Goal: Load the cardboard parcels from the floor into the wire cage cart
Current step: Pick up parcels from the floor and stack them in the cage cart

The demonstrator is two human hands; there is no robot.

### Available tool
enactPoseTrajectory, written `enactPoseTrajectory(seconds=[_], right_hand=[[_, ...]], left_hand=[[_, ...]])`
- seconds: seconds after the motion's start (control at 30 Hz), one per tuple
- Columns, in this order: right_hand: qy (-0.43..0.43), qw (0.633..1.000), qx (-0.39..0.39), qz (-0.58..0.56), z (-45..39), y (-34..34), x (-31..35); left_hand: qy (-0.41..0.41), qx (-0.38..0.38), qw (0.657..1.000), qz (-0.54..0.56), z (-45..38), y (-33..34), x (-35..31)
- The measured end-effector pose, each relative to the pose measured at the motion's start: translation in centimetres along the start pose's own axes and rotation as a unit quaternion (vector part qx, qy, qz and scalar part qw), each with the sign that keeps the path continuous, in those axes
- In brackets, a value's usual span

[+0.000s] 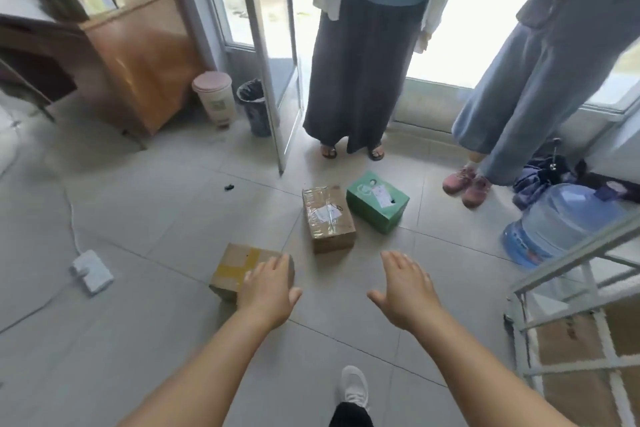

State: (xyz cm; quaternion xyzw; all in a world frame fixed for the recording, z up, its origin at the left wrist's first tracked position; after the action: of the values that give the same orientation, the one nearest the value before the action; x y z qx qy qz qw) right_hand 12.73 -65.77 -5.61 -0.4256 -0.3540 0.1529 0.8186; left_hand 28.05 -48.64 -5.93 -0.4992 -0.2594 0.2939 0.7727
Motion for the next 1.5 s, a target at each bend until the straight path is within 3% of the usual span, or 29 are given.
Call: enactPoseTrajectory(seconds=[0.27, 0.57, 1.17, 1.5], right_hand=[[-0.062, 0.993, 0.098, 0.006, -11.8, 3.2, 3.1], [-0.087, 0.982, 0.168, -0.011, -21.5, 11.9, 6.8], [0.048, 0.98, 0.175, -0.084, -40.8, 42.1, 6.2], [0.132, 0.971, 0.101, -0.17, -44.6, 50.2, 4.3]], left_hand=[[-0.172, 0.082, 0.98, 0.062, -5.2, 3.8, 5.4], [-0.269, 0.13, 0.947, 0.121, -11.3, 10.8, 11.6], [-0.261, 0.171, 0.93, 0.195, -33.9, 37.9, 23.8], [-0.255, 0.18, 0.919, 0.24, -41.4, 45.4, 25.7]])
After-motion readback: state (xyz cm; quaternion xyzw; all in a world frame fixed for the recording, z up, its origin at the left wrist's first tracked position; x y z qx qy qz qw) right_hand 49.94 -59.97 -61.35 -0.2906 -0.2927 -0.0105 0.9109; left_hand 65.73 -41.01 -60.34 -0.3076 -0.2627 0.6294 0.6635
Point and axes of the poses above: each hand's wrist, its own z-axis away from the middle knuckle, its own y-axis out of the palm, x = y × z, the point moved 1 cm from there along -z, towards the middle knuckle, and after that the axes turned 15 degrees about -z, right-handed, at the moved point
